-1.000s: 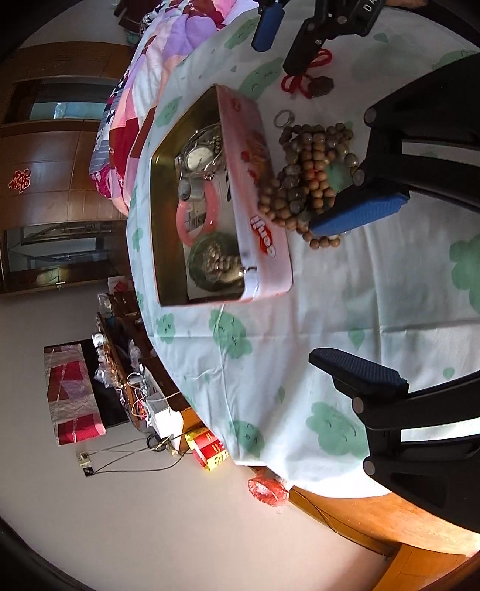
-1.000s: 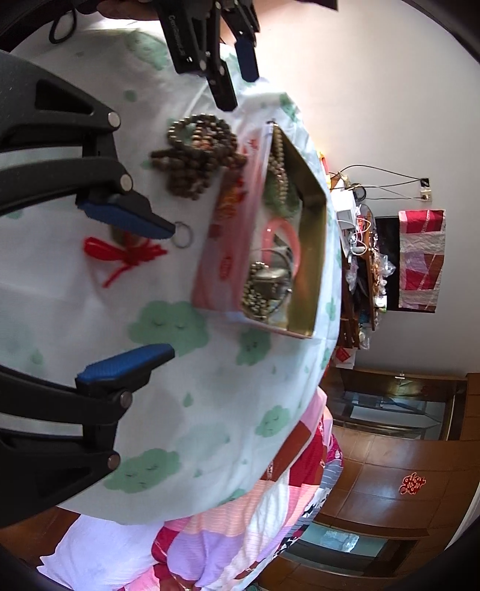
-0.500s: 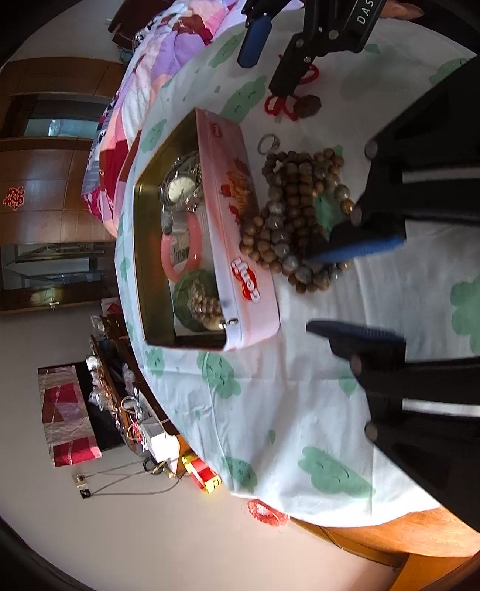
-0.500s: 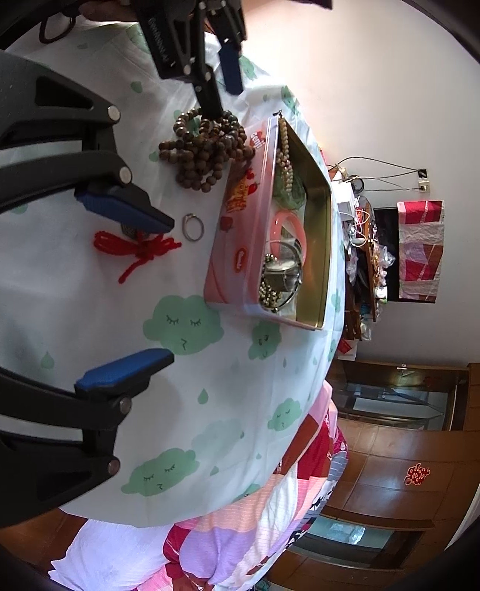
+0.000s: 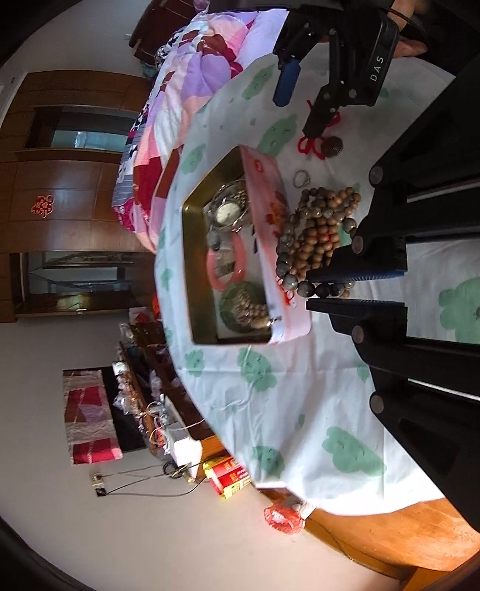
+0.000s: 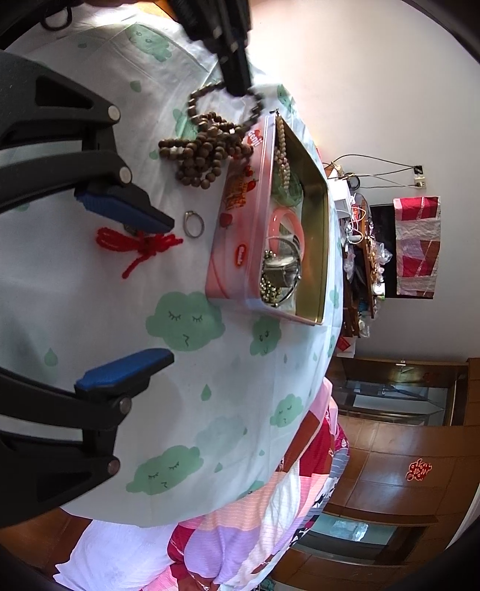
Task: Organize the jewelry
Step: 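Close the left gripper on the dark bead bracelet, then lift the dark bead bracelet with the left gripper while the right grasps the red cord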
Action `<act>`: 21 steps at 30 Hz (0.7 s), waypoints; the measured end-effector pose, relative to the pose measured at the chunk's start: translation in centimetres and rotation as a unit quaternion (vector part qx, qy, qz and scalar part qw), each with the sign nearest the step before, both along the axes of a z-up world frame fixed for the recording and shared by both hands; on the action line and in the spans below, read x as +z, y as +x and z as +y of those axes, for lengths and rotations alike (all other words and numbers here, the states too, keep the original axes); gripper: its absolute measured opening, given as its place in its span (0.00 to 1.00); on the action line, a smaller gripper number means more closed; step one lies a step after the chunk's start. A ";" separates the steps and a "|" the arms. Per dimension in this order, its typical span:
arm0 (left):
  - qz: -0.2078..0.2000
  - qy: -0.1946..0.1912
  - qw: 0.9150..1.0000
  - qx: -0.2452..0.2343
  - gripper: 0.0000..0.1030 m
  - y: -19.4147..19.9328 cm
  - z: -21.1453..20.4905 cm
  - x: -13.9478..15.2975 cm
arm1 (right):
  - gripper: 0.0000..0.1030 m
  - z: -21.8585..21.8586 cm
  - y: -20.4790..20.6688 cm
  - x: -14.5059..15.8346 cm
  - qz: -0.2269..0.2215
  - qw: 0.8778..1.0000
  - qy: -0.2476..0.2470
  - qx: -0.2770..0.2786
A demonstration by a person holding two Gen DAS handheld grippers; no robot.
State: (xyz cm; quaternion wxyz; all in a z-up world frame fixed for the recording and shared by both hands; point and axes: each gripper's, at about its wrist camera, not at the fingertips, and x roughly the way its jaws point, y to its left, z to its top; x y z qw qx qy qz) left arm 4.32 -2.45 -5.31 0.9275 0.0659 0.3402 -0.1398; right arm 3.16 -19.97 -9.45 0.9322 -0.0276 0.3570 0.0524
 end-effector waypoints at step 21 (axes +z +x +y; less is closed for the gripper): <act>0.011 -0.009 0.999 0.045 0.07 0.4 3.6 -0.6 | 0.09 2.7 -0.5 -1.0 0.012 0.995 -0.064 0.077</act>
